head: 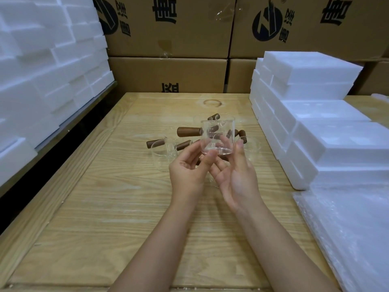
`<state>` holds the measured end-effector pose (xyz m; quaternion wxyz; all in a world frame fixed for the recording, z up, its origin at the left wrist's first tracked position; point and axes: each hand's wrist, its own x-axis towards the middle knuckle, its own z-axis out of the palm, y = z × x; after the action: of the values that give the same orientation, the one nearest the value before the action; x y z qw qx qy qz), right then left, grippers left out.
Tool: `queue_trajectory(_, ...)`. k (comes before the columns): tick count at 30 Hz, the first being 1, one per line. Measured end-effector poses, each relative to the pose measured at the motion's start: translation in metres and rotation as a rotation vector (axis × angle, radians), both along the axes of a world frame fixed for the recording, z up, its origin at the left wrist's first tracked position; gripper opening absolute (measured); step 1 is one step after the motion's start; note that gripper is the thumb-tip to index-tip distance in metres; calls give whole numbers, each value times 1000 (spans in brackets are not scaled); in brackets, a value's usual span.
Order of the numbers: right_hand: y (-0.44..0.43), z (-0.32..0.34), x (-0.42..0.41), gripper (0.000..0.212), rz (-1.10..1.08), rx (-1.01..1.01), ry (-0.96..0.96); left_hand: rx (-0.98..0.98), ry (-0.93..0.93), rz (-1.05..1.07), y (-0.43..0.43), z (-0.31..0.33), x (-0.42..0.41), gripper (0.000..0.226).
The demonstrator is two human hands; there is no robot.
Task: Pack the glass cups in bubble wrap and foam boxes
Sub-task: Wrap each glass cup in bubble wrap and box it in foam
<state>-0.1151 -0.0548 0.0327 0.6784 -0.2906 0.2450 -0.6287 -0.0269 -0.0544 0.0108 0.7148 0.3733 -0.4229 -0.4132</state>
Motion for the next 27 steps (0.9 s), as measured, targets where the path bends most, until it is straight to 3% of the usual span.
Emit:
queue_trajectory(6, 2, 1, 1, 41, -77, -99, 78, 17, 7, 44, -1, 0, -2, 46)
queue_trajectory(11, 0, 2, -2, 47, -88, -106, 62, -43, -9, 11, -1, 0, -2, 25)
queue_trajectory(17, 1, 2, -3, 50, -19, -47, 36, -35, 15, -67, -2, 0, 0, 34)
queue_trajectory(19, 1, 1, -2, 53, -3, -45, 69, -34, -54, -104, -2, 0, -1, 26)
queue_trajectory(27, 1, 0, 1, 55, -79, -100, 282, -39, -91, -58, 1, 1, 0, 29)
